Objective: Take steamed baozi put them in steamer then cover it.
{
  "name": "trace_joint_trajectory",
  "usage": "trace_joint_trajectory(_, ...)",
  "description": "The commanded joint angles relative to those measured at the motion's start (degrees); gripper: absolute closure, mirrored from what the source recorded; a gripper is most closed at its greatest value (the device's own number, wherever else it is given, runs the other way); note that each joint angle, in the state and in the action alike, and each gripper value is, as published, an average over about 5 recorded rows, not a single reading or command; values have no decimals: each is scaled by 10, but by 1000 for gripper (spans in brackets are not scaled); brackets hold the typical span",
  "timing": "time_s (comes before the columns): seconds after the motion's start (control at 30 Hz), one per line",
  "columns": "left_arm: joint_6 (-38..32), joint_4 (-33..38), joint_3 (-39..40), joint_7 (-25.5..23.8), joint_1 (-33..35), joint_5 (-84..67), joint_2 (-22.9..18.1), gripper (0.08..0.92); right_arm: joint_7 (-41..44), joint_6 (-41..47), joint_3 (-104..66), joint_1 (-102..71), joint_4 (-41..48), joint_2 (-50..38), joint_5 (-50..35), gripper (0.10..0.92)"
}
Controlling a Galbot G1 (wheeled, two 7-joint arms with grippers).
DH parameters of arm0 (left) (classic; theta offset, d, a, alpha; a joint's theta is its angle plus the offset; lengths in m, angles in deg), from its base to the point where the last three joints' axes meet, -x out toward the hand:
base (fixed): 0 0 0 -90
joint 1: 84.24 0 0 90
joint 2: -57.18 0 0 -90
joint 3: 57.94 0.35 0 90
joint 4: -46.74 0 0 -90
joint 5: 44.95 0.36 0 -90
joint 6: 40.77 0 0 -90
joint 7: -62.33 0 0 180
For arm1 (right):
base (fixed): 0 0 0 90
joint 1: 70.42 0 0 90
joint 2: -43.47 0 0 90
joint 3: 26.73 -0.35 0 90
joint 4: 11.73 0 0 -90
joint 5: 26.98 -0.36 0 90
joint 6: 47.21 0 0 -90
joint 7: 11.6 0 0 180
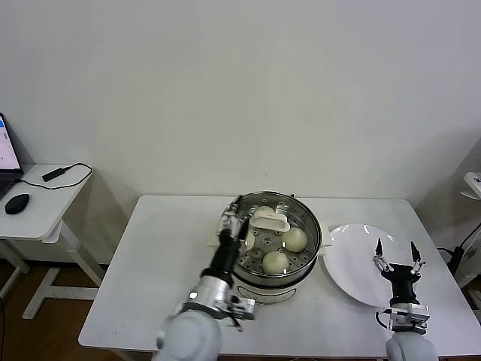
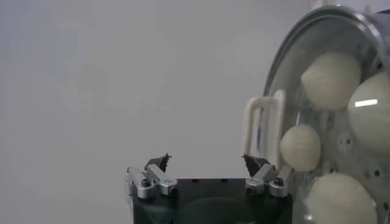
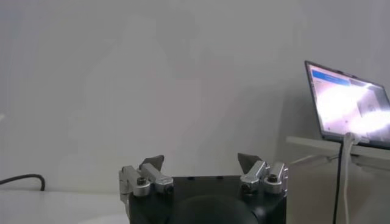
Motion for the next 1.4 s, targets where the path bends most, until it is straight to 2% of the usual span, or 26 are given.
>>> trace_joint_trajectory(0.03, -181, -34, -251, 191, 59, -543, 18, 177, 42, 36, 5, -30, -36, -8, -65, 203)
trace_joint_trajectory(0.17, -287, -98, -296, 158, 77, -651, 15, 177, 66, 27, 2, -39, -40, -3, -81, 203)
trace_joint_trajectory(0.43, -381, -139, -316, 100, 114, -724, -8, 177, 83, 14, 4, -49, -32, 9, -87, 203)
trace_joint_trajectory(0.9, -426, -136, -310, 83, 168, -715, -28, 177, 98, 0, -3, -53, -10, 55, -68, 203)
trace_joint_trajectory(1.4, -441, -129, -302, 83, 189, -694, -35, 177, 100, -6, 0, -65, -22, 66, -44, 203)
